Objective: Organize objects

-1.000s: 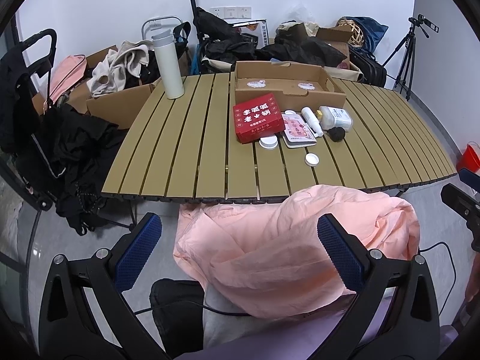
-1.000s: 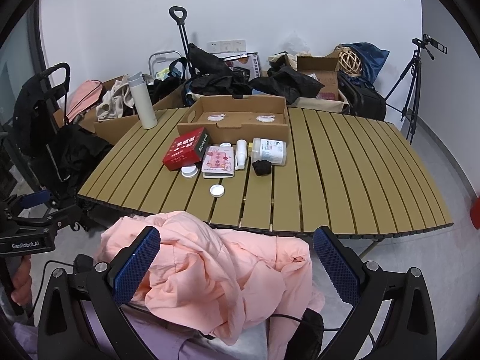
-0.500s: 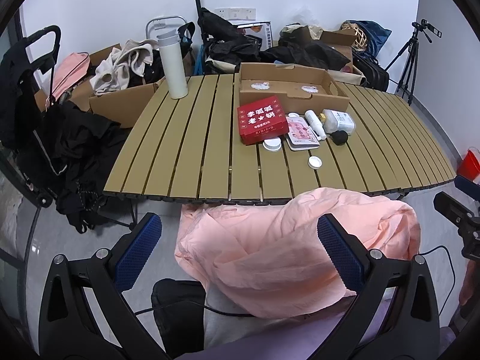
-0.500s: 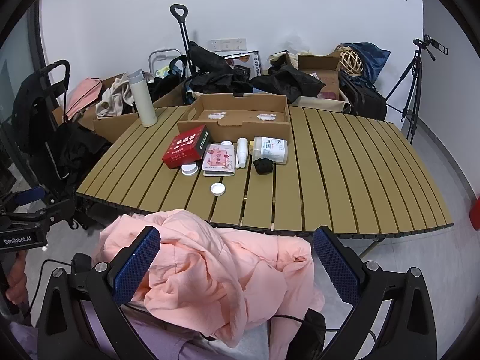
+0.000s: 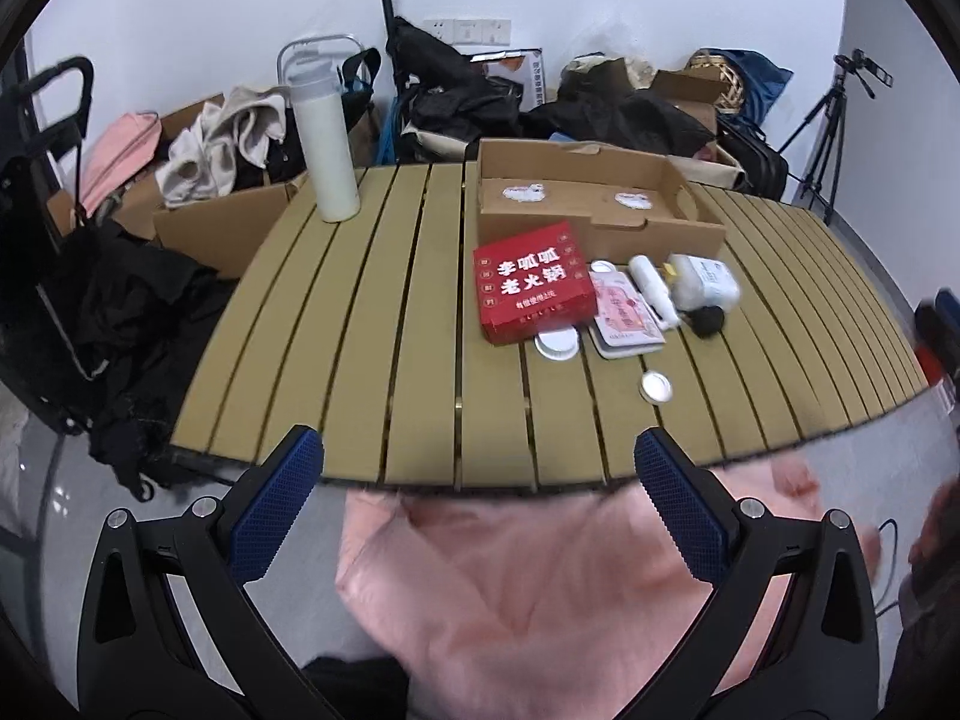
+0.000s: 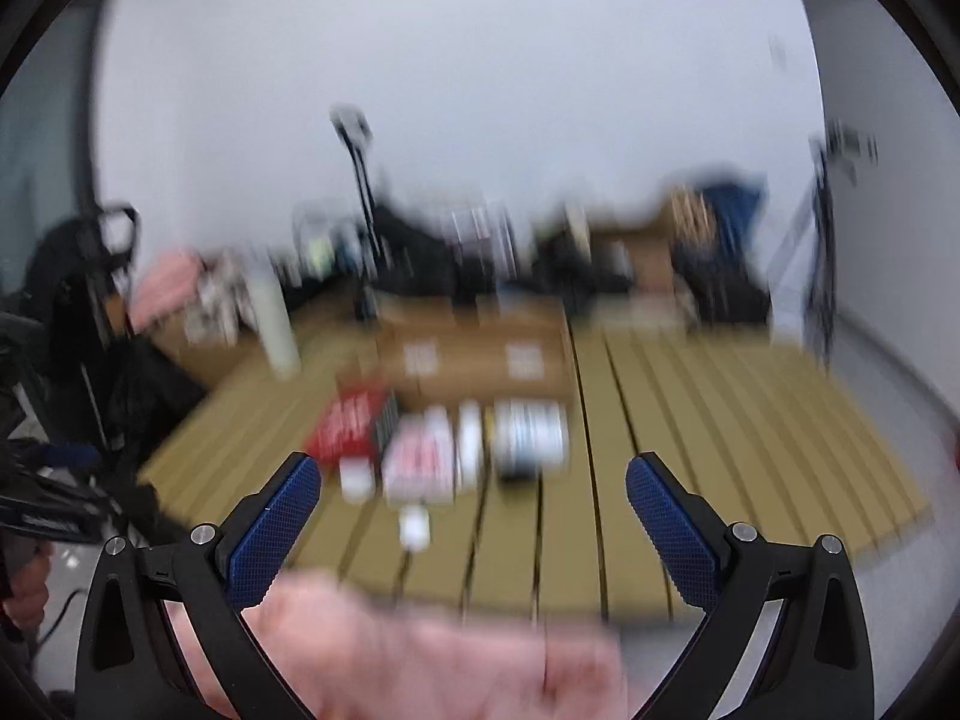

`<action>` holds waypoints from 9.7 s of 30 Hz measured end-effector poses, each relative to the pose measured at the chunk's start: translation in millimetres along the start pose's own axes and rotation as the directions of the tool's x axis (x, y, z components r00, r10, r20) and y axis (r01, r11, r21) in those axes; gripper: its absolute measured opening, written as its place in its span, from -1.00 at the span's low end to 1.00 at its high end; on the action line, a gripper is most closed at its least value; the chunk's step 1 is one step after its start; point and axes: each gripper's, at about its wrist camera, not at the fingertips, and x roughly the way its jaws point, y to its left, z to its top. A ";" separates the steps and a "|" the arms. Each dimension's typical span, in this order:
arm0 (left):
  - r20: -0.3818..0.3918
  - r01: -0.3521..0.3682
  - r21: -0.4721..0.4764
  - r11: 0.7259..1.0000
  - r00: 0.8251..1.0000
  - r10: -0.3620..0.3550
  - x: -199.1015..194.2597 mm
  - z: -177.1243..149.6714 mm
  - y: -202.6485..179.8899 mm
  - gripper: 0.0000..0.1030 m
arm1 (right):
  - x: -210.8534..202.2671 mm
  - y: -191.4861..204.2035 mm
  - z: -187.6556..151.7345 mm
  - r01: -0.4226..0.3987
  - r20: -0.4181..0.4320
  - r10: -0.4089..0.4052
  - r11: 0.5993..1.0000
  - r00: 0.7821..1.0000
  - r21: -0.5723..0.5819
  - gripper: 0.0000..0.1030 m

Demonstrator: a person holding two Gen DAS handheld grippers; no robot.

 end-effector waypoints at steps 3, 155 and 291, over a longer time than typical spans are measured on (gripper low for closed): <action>-0.043 0.071 -0.023 0.997 0.996 -0.072 29.4 9.3 6.4 0.86 | 57.2 9.0 -7.5 -0.052 -0.273 0.043 0.998 0.961 -0.026 1.00; -0.049 0.129 0.137 0.982 0.991 -0.124 191.3 25.4 -39.9 0.14 | 210.7 54.8 -96.5 -0.235 -0.496 0.163 0.968 0.853 -0.085 0.12; -0.055 0.126 -0.216 0.968 0.988 -0.141 241.6 104.0 -5.7 -0.22 | 256.4 -30.6 -65.5 0.017 -0.515 -0.004 1.000 0.857 0.020 0.23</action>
